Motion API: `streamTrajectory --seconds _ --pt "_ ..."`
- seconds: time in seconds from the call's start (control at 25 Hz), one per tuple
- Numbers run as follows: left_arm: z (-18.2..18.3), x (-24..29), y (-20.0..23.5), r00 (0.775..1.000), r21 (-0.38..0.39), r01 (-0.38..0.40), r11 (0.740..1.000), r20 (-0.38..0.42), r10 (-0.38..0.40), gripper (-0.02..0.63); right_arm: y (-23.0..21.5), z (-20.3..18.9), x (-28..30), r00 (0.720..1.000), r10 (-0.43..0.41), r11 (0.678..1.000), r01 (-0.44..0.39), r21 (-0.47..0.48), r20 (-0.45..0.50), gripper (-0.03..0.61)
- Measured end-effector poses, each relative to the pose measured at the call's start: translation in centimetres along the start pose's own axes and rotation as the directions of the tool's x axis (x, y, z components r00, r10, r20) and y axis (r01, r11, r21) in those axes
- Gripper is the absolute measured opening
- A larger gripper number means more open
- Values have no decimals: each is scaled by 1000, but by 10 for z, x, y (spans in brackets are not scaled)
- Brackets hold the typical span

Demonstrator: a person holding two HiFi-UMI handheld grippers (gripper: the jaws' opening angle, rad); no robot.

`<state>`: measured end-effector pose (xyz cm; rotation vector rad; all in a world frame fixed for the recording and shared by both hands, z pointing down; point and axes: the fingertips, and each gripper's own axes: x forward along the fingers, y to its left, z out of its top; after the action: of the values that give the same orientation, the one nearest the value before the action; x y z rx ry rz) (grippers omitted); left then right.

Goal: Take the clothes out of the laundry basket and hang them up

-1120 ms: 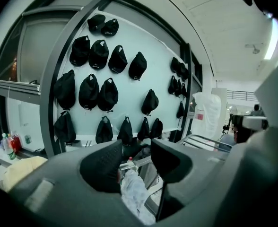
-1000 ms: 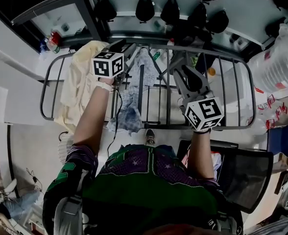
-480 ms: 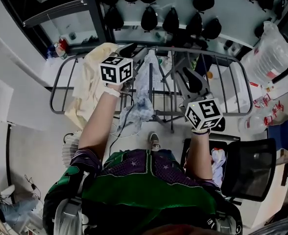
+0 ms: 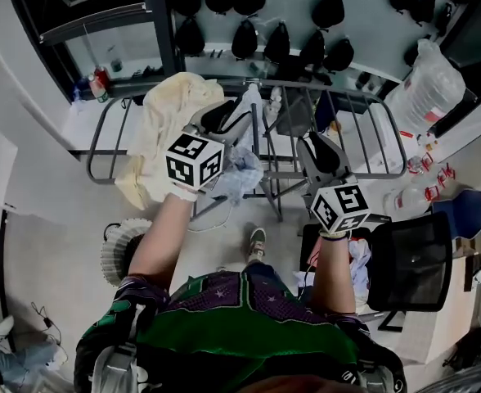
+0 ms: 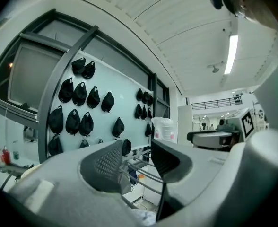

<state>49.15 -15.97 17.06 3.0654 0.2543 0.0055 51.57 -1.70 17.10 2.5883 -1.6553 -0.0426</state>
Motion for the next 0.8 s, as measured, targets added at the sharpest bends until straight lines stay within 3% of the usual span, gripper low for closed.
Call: streamTrajectory --seconds 0.24,0.36,0.52,0.8 --pt "-24 -78 -6 998 14 -59 998 6 59 198 28 -4 -19 999 25 1000 -26 -12 -36 97" --pt "-41 -105 -17 999 -13 -25 1000 -24 25 198 33 -7 -35 999 46 999 -45 10 -28 97" --pt "-58 -137 -40 998 -23 -29 999 -58 28 195 32 -15 -62 997 65 998 -64 6 -44 97" --pt "-55 -175 -102 999 -16 -41 999 -36 40 183 22 -34 -144 992 97 995 -95 33 -86 97"
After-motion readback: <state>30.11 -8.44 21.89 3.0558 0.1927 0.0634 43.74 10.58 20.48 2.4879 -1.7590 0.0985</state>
